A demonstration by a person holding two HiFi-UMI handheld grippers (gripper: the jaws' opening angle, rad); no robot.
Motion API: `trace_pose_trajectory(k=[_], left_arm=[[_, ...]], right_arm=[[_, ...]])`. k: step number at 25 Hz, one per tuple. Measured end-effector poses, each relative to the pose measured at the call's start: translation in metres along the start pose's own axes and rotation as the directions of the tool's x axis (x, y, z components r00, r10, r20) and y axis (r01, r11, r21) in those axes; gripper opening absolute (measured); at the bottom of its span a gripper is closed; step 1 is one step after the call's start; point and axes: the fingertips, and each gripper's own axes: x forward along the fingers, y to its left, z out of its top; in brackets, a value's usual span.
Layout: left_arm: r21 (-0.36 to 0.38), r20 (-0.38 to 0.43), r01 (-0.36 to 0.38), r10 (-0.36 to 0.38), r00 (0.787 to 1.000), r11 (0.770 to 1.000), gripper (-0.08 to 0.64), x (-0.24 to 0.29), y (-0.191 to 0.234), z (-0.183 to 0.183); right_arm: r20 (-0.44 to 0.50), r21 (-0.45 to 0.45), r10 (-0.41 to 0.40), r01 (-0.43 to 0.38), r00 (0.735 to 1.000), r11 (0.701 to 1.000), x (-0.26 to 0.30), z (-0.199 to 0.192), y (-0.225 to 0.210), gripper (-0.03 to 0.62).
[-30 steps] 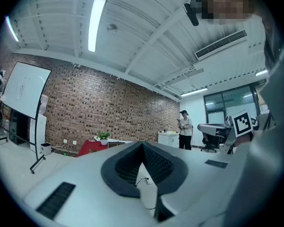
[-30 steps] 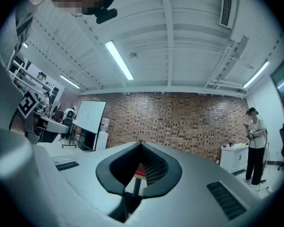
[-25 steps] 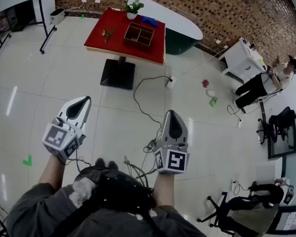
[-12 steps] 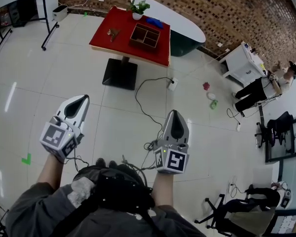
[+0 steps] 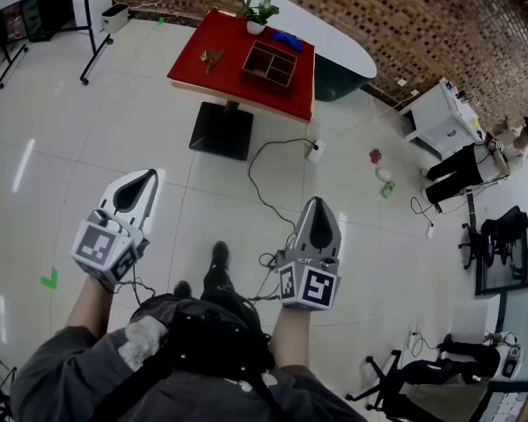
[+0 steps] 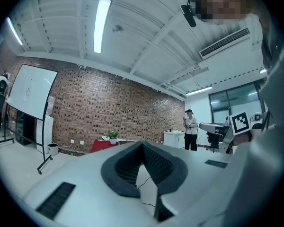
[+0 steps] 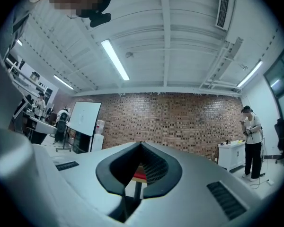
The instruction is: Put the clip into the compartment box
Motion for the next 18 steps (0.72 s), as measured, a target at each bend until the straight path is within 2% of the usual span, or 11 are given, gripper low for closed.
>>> trace_pose_trajectory(k=[8, 11, 14, 18], left_arm=[[0.020, -0.006, -0.051, 0.051, 0.999, 0.998, 0.022, 0.049, 0.013, -0.001], [0.035, -0.008, -0.052, 0.052, 0.999, 0.998, 0.023, 0.083, 0.014, -0.004], [0.019, -0.041, -0.075, 0.076, 0.996, 0.997, 0.022, 0.124, 0.015, -0.006], [0.035, -0.023, -0.068, 0.068, 0.997, 0.997, 0.023, 0.179, 0.020, 0.000]], right_arm=[[0.020, 0.040, 0.024, -0.025, 1.000, 0.999, 0.057, -0.025, -0.025, 0.018], [0.007, 0.055, 0.038, -0.038, 0.999, 0.998, 0.086, -0.040, -0.043, 0.019], [0.002, 0.069, 0.038, -0.038, 0.999, 0.997, 0.121, -0.052, -0.071, 0.019], [0.013, 0.078, 0.045, -0.046, 0.999, 0.996, 0.173, -0.059, -0.103, 0.018]])
